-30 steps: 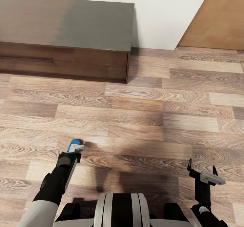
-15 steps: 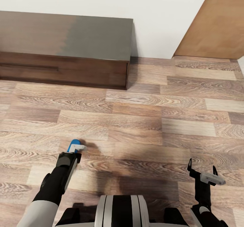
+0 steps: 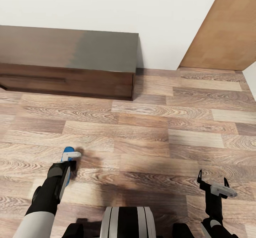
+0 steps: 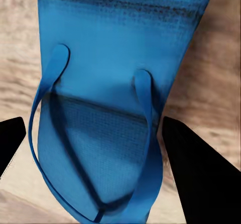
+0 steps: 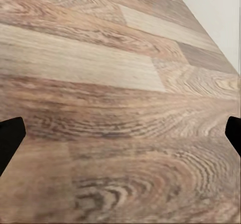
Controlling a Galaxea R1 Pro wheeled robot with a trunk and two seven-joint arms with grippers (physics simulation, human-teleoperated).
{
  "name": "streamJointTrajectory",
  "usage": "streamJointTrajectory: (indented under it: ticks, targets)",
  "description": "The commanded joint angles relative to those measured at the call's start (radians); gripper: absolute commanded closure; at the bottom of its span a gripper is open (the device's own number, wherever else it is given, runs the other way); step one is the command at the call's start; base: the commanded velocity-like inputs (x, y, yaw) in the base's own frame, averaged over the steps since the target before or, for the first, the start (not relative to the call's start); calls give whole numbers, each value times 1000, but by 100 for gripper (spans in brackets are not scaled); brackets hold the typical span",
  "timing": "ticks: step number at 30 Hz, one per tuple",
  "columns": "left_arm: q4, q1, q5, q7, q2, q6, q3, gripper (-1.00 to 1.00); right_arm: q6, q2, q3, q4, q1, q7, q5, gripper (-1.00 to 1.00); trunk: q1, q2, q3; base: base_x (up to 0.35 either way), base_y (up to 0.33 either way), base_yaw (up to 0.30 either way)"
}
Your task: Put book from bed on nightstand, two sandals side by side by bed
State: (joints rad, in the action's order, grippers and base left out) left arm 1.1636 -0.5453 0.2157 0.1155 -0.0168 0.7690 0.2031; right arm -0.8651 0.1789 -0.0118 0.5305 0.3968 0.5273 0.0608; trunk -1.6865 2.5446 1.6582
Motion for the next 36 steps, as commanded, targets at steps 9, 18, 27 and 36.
streamJointTrajectory:
  ticks: [9,18,27,36]
  targets:
    - [-1,4,4,-202,34,-21,31,100,-4,-2,1,-41,0,5,13,-100,4,-2,-34,0,0,0]
    - [-1,4,2,-219,34,-21,41,100,-5,-1,1,-43,0,5,11,-100,8,-4,-69,0,0,0]
    - [-1,4,1,-229,34,-21,41,100,-5,-1,1,-43,0,5,10,-100,12,-6,-104,0,0,0]
    - [-2,5,-7,-401,36,-21,99,100,-5,6,1,-42,0,5,10,-100,16,-8,-139,0,0,0]
